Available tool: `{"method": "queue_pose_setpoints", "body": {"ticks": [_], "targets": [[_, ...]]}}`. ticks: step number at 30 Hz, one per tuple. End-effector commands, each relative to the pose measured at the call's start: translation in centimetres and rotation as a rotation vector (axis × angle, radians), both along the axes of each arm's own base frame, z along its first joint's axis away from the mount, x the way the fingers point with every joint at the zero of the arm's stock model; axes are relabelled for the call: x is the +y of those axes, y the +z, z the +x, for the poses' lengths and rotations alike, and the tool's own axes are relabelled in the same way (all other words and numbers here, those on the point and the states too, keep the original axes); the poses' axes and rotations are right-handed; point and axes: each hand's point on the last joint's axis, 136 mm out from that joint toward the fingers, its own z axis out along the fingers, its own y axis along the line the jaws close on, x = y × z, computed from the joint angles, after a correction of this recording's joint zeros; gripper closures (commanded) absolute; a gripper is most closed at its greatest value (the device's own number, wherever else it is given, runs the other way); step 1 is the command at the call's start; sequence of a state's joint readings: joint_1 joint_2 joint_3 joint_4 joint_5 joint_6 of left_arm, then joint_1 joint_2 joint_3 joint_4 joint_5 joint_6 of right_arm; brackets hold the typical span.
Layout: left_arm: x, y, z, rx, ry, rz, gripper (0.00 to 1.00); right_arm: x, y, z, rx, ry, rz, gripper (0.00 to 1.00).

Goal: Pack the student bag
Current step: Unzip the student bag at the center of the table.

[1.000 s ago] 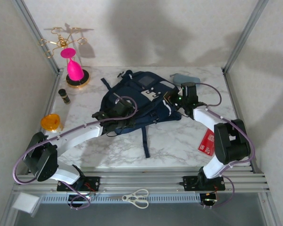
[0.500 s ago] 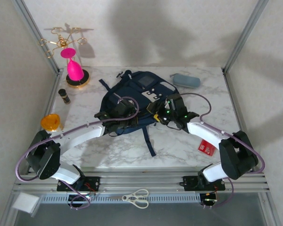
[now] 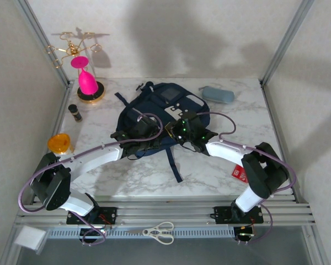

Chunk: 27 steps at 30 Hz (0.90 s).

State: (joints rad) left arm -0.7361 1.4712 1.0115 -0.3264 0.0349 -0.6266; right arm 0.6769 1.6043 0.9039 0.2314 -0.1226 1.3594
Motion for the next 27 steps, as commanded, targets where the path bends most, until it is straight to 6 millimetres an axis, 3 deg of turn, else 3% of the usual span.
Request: {"method": "queue_pose_setpoints", "body": {"ticks": [1,6,11,13,17,19,27], "targets": [[0.1,1.1,0.2,-0.043,-0.004,0.024,1.0,-1.9,0.5,1.8,-0.064,-0.092,-0.051,1.0],[2.3,0.9,-0.6,-0.046,0.031,0.082,1.0,-4.8,1.2,2.4,-0.097,-0.046,-0.101,1.0],[4.3,0.3,-1.3,-0.035,0.05,0.097,1.0,-9.5,1.4,4.3,-0.126,0.023,-0.143,1.0],[3.6,0.1,-1.0,-0.028,0.023,0.054,1.0,-10.4,1.7,5.5,-0.14,0.081,-0.159,1.0],[-0.4,0.8,0.5,-0.02,-0.061,-0.04,1.0,-12.0,0.9,7.4,-0.106,0.107,-0.148,1.0],[-1.0,0.8,1.2,-0.02,-0.063,-0.033,1.0,-11.7,1.5,7.2,-0.12,0.1,-0.149,1.0],[-3.3,1.3,1.0,-0.044,-0.12,-0.101,1.0,-5.9,3.0,1.9,-0.088,0.145,-0.079,0.54]]}}
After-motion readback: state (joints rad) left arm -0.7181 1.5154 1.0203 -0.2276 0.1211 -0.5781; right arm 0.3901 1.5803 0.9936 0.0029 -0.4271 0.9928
